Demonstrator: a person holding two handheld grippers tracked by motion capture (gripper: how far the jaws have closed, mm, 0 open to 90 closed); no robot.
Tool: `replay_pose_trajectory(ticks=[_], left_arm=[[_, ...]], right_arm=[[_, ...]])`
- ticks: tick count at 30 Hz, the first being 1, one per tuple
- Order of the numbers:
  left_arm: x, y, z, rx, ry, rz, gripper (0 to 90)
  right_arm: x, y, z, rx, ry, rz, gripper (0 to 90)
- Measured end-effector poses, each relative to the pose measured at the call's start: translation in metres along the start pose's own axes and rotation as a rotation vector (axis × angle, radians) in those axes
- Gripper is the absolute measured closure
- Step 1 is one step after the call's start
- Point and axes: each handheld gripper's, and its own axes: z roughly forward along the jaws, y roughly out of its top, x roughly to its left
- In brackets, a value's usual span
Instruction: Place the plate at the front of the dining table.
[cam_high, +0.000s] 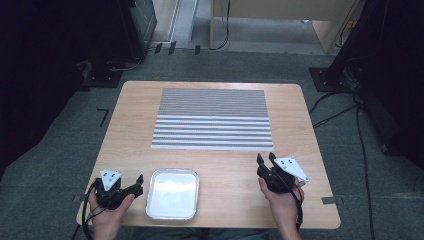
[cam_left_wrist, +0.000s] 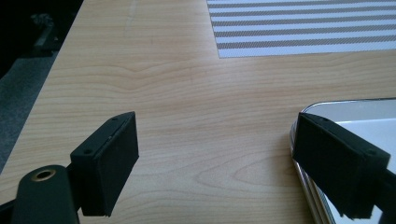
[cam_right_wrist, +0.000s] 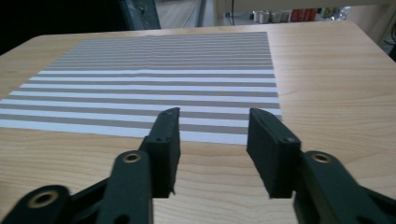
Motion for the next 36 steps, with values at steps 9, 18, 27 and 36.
replay_pose_trajectory(ticks=[9, 18, 27, 36], left_arm=[[-0.003, -0.003, 0.002, 0.013, -0.004, -0.002, 15.5], [0.001, -0.005, 0.0, -0.004, -0.025, -0.056, 31.6], [-0.001, -0.006, -0.007, -0.005, -0.13, -0.086, 49.8], [-0.011, -0.011, -0.008, 0.018, -0.156, -0.07, 56.4]], right_arm=[[0.035, -0.004, 0.002, 0.003, 0.075, -0.028, 58.9], [0.075, -0.012, 0.005, 0.036, 0.144, -0.023, 64.6], [0.113, -0.025, 0.008, 0.063, 0.223, -0.013, 66.6], [0.131, -0.034, 0.011, 0.138, 0.286, 0.03, 75.0]])
